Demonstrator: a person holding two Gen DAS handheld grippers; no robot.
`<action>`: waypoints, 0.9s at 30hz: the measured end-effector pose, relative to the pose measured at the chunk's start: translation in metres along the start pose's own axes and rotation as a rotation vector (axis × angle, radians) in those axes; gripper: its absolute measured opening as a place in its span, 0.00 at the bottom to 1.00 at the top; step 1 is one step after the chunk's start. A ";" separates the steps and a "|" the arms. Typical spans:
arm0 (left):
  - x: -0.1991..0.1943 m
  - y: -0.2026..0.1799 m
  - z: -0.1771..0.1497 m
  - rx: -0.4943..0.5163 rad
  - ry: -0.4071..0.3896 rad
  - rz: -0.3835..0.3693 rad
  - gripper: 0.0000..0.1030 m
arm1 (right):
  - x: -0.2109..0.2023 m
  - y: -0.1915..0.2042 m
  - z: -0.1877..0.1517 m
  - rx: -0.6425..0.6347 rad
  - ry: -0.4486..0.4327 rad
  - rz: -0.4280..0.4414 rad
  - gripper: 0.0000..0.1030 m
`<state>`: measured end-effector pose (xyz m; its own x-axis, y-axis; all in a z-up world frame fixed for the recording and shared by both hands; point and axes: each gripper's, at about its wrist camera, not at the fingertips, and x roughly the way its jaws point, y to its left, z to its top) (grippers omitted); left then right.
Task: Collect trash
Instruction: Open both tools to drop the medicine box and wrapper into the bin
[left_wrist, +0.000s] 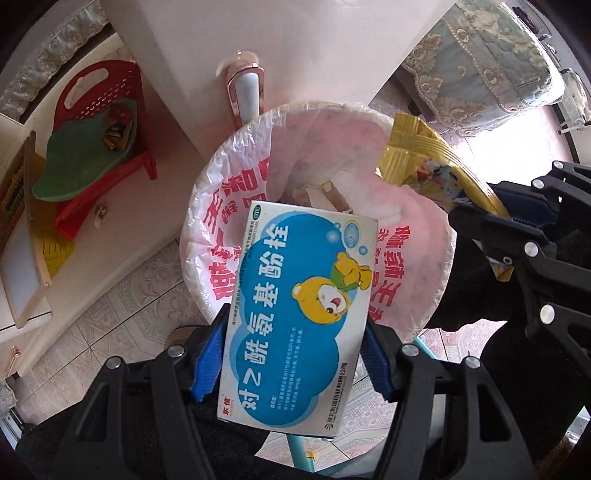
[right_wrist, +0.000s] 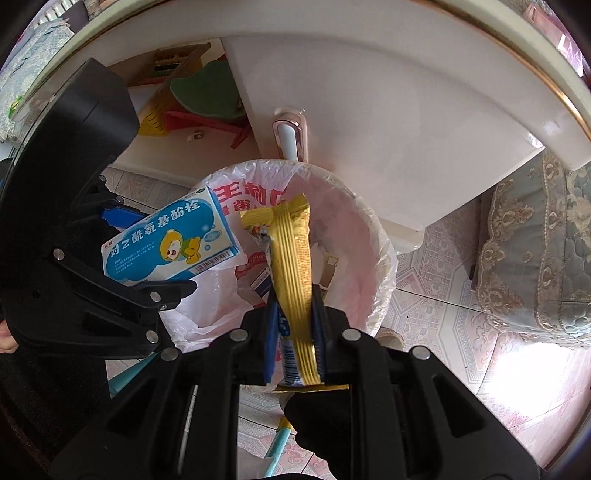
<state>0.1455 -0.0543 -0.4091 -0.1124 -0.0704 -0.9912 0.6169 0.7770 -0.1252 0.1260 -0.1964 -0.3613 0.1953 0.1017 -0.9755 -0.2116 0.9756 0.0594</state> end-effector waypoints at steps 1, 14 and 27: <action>0.004 0.001 0.001 -0.004 0.007 -0.002 0.61 | 0.004 -0.001 0.000 0.004 0.005 -0.001 0.17; 0.043 0.004 0.018 -0.050 0.058 -0.046 0.61 | 0.044 -0.010 0.004 0.036 0.072 -0.019 0.17; 0.061 -0.001 0.018 -0.041 0.099 -0.018 0.61 | 0.059 -0.010 0.003 0.062 0.105 0.018 0.17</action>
<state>0.1523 -0.0707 -0.4700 -0.2005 -0.0239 -0.9794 0.5823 0.8010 -0.1387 0.1420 -0.1994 -0.4187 0.0896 0.1018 -0.9908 -0.1541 0.9842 0.0872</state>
